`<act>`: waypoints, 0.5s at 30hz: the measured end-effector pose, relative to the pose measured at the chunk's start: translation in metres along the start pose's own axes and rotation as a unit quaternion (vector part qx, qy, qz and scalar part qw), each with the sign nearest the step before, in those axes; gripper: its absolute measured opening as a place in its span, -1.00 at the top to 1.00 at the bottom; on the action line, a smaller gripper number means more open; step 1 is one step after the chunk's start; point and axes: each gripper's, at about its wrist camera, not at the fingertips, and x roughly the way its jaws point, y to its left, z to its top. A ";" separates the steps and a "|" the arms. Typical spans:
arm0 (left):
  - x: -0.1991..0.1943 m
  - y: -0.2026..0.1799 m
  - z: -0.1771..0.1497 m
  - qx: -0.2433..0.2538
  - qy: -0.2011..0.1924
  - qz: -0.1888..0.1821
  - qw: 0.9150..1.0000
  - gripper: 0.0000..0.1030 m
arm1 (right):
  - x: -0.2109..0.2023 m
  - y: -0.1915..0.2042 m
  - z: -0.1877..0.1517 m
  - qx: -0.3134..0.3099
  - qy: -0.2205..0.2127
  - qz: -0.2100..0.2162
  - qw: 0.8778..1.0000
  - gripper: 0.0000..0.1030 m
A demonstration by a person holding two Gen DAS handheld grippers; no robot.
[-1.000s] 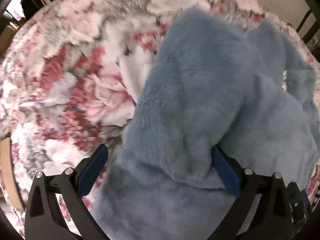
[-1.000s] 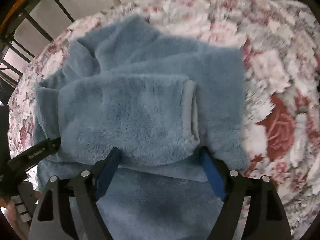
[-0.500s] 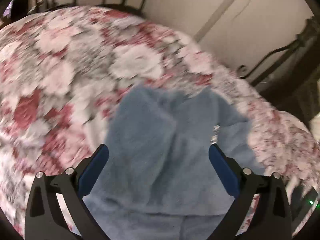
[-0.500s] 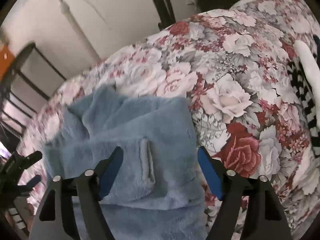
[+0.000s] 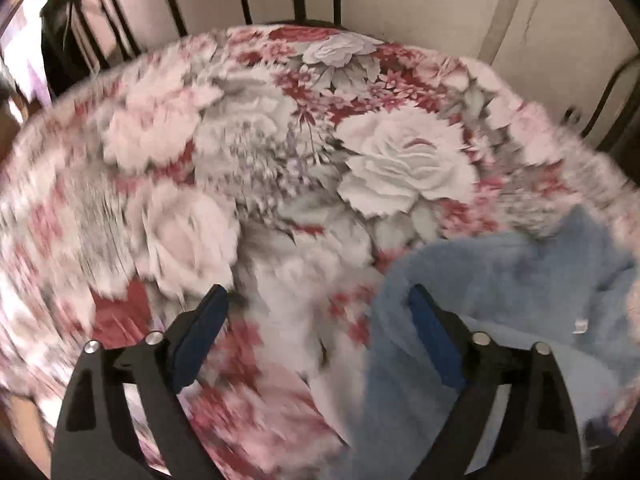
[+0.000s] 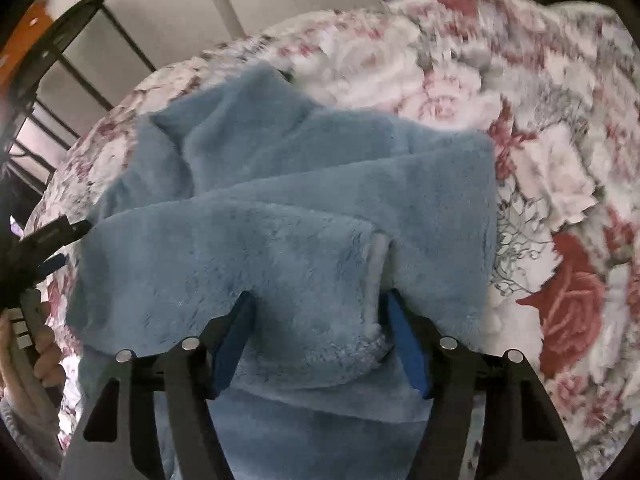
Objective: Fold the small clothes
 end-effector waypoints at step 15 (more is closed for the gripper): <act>-0.002 0.001 -0.015 0.090 -0.010 0.031 0.995 -0.75 | 0.004 0.000 0.001 -0.008 0.001 -0.010 1.000 -0.45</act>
